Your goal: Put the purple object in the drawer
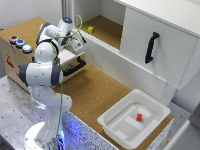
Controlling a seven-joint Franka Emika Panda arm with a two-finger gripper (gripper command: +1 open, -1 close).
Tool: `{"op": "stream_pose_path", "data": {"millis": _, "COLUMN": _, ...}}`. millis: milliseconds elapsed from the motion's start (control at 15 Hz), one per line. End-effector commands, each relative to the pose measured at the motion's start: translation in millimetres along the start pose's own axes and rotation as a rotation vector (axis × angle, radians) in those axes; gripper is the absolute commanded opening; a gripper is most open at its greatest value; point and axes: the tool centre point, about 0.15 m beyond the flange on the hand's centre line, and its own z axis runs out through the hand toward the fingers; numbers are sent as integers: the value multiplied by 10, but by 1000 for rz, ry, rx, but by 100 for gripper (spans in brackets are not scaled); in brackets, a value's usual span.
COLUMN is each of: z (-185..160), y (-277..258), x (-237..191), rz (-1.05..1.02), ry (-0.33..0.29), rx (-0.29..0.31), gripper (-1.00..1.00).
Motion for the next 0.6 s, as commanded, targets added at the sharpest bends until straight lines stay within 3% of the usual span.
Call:
{"op": "stream_pose_path", "data": {"millis": 0, "z": -436, "y": 71, "x": 69, "rz": 121, "ry": 63, "rx": -3, "gripper": 100}}
{"op": "stream_pose_path", "data": {"millis": 533, "z": -628, "y": 437, "x": 237, "rz": 504, "ry": 103, "rx": -215, "gripper": 100}}
